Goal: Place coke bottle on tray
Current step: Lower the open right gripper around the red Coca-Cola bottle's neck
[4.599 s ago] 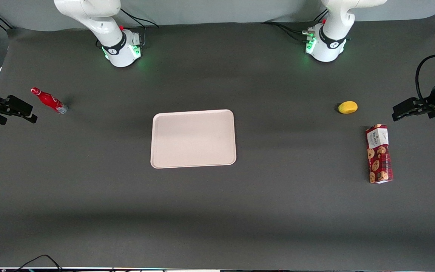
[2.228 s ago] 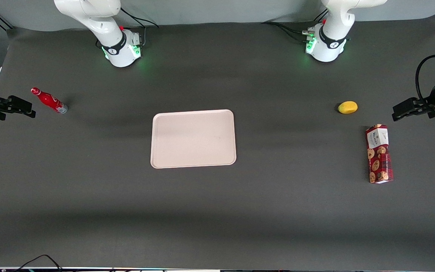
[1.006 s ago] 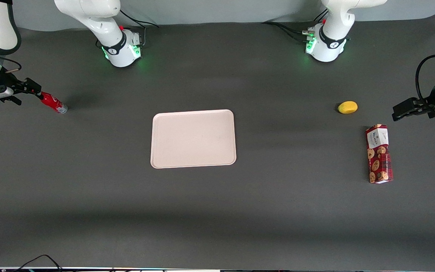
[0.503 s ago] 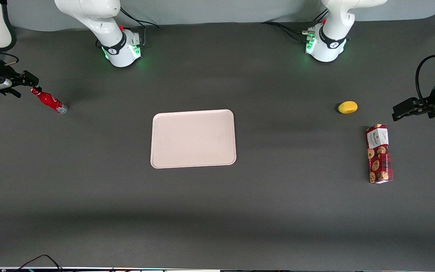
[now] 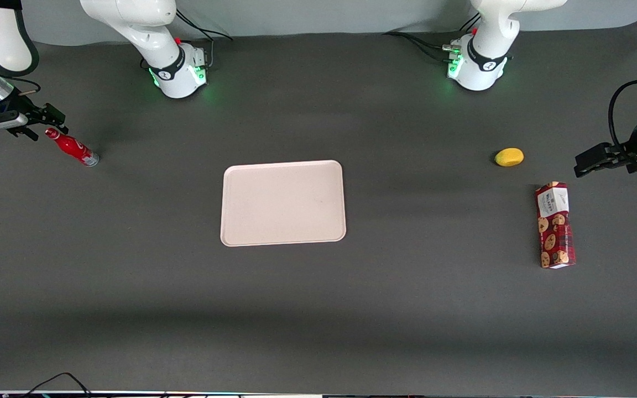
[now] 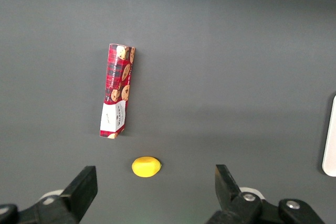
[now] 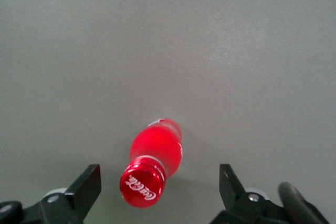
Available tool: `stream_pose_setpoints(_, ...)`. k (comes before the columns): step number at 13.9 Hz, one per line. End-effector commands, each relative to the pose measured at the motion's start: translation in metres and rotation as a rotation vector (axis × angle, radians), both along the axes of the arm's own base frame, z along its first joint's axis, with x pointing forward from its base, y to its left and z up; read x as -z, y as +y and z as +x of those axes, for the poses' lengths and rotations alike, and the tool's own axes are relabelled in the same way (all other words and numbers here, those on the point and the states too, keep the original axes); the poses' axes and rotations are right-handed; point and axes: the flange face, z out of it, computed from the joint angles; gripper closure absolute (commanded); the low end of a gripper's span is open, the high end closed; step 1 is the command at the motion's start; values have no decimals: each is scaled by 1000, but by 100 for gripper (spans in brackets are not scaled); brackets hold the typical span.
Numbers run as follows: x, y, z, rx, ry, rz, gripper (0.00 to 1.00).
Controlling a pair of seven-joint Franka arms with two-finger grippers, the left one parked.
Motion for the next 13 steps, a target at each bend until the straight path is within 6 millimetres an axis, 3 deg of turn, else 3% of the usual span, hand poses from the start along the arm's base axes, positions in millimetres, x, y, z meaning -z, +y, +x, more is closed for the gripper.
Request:
stream_pose_setpoints(1,4,0,-1,-28,5,-17,0)
stream_pose_setpoints(10,8,-2,7,-23,34,-23,0)
stream_pose_setpoints(13,6,-2,9,-28,33,-24,24)
